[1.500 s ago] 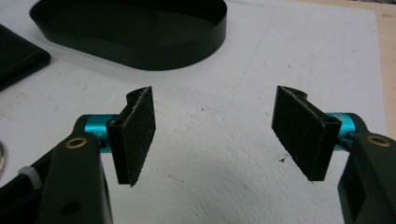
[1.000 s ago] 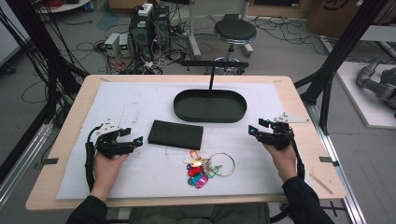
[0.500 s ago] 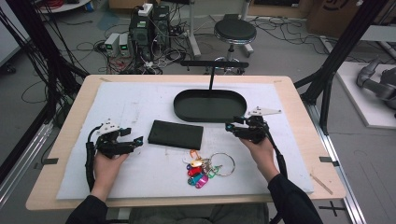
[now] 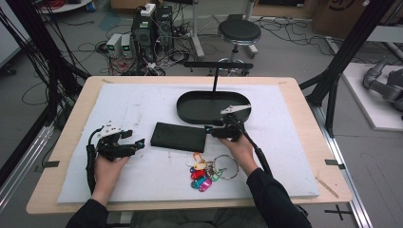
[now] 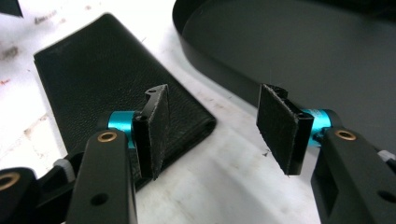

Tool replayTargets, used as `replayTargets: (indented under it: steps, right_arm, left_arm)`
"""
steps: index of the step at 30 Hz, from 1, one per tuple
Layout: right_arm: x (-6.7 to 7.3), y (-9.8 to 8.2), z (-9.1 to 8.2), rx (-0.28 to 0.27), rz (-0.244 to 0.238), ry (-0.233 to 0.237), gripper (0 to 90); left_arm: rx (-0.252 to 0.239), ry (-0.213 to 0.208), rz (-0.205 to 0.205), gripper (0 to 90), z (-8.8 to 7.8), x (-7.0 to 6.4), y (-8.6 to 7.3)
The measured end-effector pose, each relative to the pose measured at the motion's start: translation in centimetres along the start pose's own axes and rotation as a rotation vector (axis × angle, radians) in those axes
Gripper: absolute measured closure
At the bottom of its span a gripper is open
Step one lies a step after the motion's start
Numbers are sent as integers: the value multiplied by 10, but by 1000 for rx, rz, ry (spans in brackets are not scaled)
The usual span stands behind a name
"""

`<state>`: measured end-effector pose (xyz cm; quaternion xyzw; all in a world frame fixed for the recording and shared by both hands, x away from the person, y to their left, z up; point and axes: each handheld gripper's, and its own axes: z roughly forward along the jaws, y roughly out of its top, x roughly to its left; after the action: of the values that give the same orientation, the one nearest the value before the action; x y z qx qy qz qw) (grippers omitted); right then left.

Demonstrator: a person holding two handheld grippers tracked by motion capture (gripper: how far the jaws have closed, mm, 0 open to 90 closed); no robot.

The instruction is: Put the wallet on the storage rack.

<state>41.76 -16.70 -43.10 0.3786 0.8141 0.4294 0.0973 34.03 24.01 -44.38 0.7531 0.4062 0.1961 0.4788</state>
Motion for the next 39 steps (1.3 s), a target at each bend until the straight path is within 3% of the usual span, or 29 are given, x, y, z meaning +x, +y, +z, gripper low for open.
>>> replayTargets:
  steps: [8, 10, 11, 12, 13, 14, 16, 20, 22, 23, 24, 25, 29, 30, 31, 33, 34, 35, 36, 37, 39]
  right_arm:
    - [3, 6, 25, 86, 45, -4, 446]
    - [-4, 4, 29, 86, 115, 42, 442]
    - [-4, 4, 29, 86, 115, 42, 442]
    - [-10, 2, 30, 91, 178, 88, 449]
    - [-10, 2, 30, 91, 178, 88, 449]
    - [-10, 3, 30, 100, 180, 124, 599]
    - [-10, 3, 30, 98, 191, 148, 606]
    - [-9, 3, 27, 94, 166, 136, 676]
    - [-5, 5, 23, 82, 122, 117, 729]
    - [-5, 5, 23, 82, 122, 117, 729]
    - [-1, 6, 20, 66, 81, 97, 741]
    - [-1, 6, 20, 66, 81, 97, 741]
    - [9, 8, 10, 11, -10, 66, 760]
    - [16, 9, 4, -17, -72, 48, 764]
    - [16, 9, 4, -17, -72, 48, 764]
    - [21, 10, -3, -45, -136, 50, 767]
    - [26, 10, -9, -65, -190, 50, 772]
    - [26, 10, -9, -65, -190, 50, 772]
    - [33, 10, -18, -94, -261, 48, 777]
    - [33, 10, -18, -94, -261, 48, 777]
    - [38, 8, -24, -117, -313, 48, 780]
  left_arm:
    - [6, -1, 11, 302, 1, -2, 0]
    - [5, 0, 11, 302, 1, -2, 0]
    - [5, 1, 13, 302, 1, -2, 0]
    - [5, 5, 12, 299, 1, -1, 0]
    - [5, 5, 12, 299, 1, -1, 0]
    - [3, 7, 11, 299, 1, -1, 0]
    - [4, 8, 12, 298, 1, -1, 0]
    - [2, 11, 16, 298, 1, -2, 1]
    - [-5, 13, 13, 298, 1, -2, 1]
    - [-5, 13, 13, 298, 1, -2, 1]
    - [-7, 14, 12, 298, 1, -2, 1]
    - [-7, 16, 11, 298, 0, -2, 1]
    - [-30, 18, 1, 298, -2, 0, 1]
    - [-43, 12, -8, 298, -3, 0, 2]
    - [-58, 8, -15, 298, -3, 0, 2]
    - [-78, 1, -18, 296, -5, 1, 3]
    - [-85, -3, -16, 295, -5, 1, 4]
    - [-99, -4, -15, 295, -6, 1, 6]
    - [-128, -15, -17, 295, -7, 1, 9]
    - [-128, -15, -17, 288, -7, 1, 9]
    - [-155, -37, -29, 270, -6, 2, 11]
